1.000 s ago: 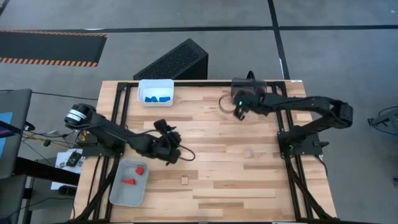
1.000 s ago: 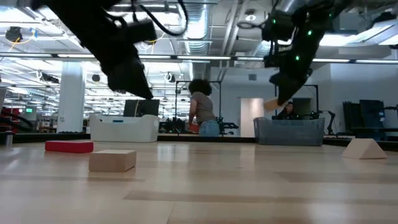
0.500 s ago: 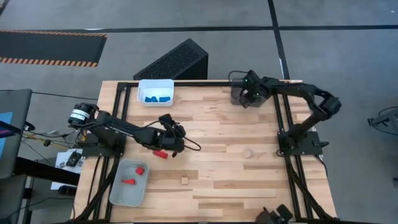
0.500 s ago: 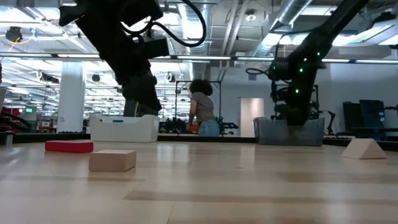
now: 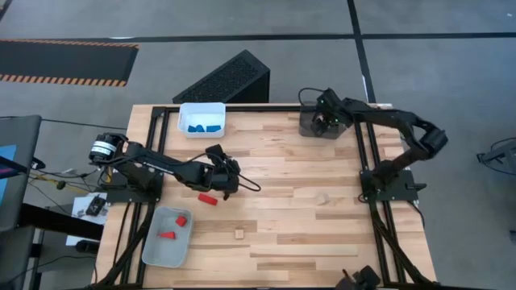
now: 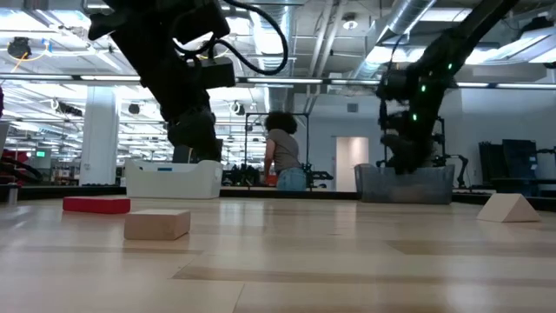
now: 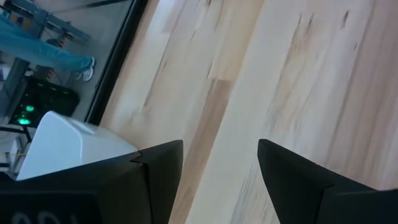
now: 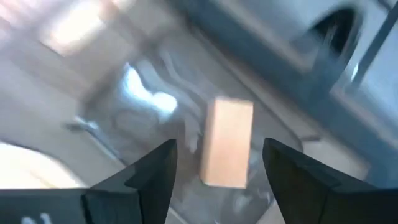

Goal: Sort & place blocks by color
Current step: Put the red block into the gray bin

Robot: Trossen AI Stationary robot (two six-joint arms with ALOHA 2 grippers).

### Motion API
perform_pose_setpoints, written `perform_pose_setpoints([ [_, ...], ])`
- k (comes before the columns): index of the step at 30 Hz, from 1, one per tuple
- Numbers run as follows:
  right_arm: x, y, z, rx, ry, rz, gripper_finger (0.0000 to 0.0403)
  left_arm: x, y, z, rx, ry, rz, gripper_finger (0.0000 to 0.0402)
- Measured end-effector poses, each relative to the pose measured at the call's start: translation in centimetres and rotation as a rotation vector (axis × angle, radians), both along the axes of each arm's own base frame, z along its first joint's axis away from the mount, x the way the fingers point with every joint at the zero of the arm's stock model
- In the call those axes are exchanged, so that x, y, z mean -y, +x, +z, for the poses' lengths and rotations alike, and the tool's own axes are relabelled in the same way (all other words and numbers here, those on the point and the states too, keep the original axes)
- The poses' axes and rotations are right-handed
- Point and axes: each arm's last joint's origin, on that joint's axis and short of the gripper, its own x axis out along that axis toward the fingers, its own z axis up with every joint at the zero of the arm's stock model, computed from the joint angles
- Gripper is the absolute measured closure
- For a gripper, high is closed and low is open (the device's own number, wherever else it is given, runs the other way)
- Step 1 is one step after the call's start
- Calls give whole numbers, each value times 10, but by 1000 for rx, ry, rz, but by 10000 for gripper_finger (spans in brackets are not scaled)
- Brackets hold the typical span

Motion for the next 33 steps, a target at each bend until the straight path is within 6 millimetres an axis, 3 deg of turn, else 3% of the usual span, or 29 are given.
perform_pose_setpoints([
  [6, -47, 31, 35, 203, -112, 124, 143, -1, -17, 10, -36, 49, 69, 200],
  [14, -145, 112, 30, 657, -229, 500, 143, 13, -60, 56, 173, 70, 179, 200],
  [17, -178, 139, 24, 826, -255, 606, 143, 21, -72, 71, 265, 45, 162, 200],
  [20, -205, 164, 11, 889, -244, 683, 143, 29, -80, 80, 321, 39, 126, 200],
  [28, -261, 237, -44, 819, -195, 838, 143, 46, -91, 87, 371, 72, 50, 200],
  [33, -276, 278, -58, 786, -185, 874, 143, 47, -94, 86, 346, 83, 40, 200],
])
